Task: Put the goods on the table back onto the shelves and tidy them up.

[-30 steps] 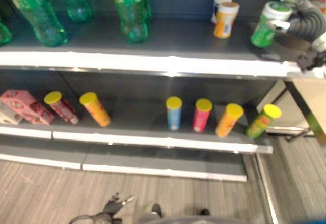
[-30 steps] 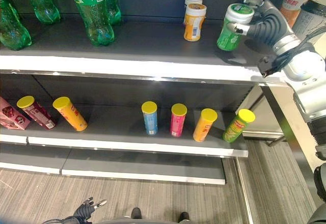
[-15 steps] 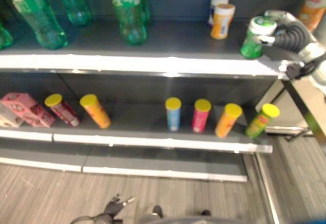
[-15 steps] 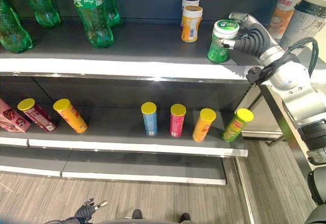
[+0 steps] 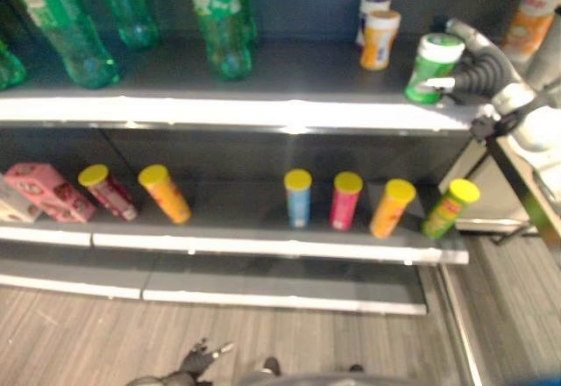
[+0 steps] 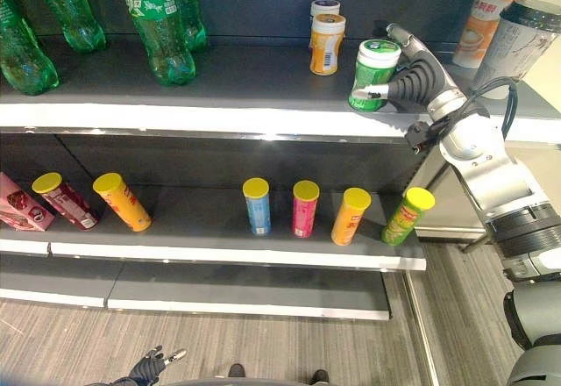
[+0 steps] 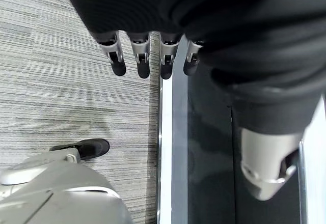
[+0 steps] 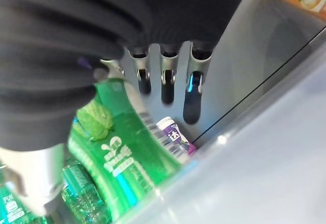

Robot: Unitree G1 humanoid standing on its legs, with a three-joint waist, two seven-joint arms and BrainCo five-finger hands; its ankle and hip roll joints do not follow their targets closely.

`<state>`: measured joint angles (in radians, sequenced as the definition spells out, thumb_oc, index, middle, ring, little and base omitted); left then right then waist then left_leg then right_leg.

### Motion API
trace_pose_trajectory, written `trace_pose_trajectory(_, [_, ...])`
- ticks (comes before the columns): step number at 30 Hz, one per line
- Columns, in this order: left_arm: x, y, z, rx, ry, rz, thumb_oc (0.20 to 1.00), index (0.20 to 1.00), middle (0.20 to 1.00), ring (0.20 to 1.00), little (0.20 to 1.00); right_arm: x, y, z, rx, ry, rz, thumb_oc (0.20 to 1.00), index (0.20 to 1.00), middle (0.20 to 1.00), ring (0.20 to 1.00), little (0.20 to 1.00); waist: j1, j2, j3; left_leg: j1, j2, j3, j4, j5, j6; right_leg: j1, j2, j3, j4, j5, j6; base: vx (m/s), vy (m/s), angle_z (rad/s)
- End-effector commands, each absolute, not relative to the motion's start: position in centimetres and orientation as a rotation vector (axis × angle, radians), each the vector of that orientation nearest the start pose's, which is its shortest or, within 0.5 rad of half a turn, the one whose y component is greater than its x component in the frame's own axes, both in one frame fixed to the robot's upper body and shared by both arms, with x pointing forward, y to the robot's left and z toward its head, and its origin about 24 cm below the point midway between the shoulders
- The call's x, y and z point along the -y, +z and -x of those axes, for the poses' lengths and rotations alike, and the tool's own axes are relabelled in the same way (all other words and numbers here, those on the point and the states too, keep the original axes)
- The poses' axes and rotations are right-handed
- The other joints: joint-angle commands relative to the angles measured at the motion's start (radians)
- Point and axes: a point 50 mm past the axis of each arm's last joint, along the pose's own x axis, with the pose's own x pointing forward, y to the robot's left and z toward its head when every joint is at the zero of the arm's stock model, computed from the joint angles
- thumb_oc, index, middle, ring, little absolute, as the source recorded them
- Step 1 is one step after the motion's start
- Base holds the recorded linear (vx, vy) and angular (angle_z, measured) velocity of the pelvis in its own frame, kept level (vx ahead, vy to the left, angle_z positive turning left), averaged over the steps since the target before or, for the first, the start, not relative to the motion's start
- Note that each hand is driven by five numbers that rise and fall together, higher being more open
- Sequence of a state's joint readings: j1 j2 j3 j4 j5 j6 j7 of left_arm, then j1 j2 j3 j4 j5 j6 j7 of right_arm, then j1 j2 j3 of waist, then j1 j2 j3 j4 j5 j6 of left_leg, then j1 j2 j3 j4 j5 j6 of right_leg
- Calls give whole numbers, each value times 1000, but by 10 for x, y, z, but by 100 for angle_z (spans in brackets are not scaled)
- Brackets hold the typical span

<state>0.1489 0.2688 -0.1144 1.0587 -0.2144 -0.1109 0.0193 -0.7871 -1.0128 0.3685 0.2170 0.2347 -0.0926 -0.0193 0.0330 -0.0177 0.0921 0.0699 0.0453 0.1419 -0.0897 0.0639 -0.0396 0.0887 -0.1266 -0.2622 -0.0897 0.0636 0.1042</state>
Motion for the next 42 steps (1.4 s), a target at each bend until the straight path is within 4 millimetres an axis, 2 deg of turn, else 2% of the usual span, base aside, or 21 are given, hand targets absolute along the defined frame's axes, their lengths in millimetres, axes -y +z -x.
trace_pose_trajectory(1, [-255, -149, -90, -1053, 202, -187, 1000, 1000, 1000, 1000, 1000, 235, 299, -330, 650, -26, 807, 1000, 1000, 1000, 1000, 1000, 21, -43, 9, 46, 37, 5, 2, -111, -55, 18, -97, -57, 2, 1, 70, 0, 0, 0])
trace_pose_trajectory(6, [-253, -149, -92, -1054, 207, -190, 1000, 1000, 1000, 1000, 1000, 236, 298, -322, 700, -87, 777, 1000, 1000, 1000, 1000, 1000, 17, -38, 10, 49, 37, 5, 2, -115, -53, 19, -97, -56, 2, 0, 70, 0, 0, 0])
trace_pose_trajectory(11, [-249, -151, -92, -1064, 212, -189, 1000, 1000, 1000, 1000, 1000, 230, 284, -313, 733, -111, 695, 1000, 1000, 1000, 1000, 1000, 10, -32, 10, 53, 38, 9, 2, -119, -48, 18, -98, -51, 2, -1, 69, 0, 0, 0])
trace_pose_trajectory(13, [-245, -152, -92, -1071, 209, -187, 1000, 1000, 1000, 1000, 1000, 222, 271, -310, 726, -82, 625, 1000, 1000, 1000, 1000, 1000, 5, -29, 11, 55, 37, 11, 2, -122, -46, 19, -98, -48, 2, -1, 68, 0, 0, 0])
trace_pose_trajectory(22, [-244, -153, -91, -1081, 219, -189, 1000, 1000, 1000, 1000, 1000, 203, 245, -308, 680, -4, 493, 1000, 1000, 1000, 1000, 1000, 4, -28, 17, 59, 37, 16, 2, -124, -45, 20, -101, -50, 2, -1, 68, 0, 0, 0])
trace_pose_trajectory(33, [-243, -155, -86, -1106, 238, -189, 1000, 1000, 1000, 1000, 1000, 189, 237, -310, 668, 17, 401, 1000, 1000, 1000, 1000, 1000, 13, -31, 20, 56, 31, 9, 2, -125, -41, 18, -109, -57, 2, 4, 68, 0, 0, 0])
trace_pose_trajectory(42, [-245, -155, -85, -1110, 248, -192, 1000, 1000, 1000, 1000, 1000, 183, 238, -312, 671, 25, 390, 1000, 1000, 1000, 1000, 1000, 23, -35, 22, 49, 21, 3, 2, -126, -37, 19, -118, -65, 2, 10, 71, 0, 8, 2])
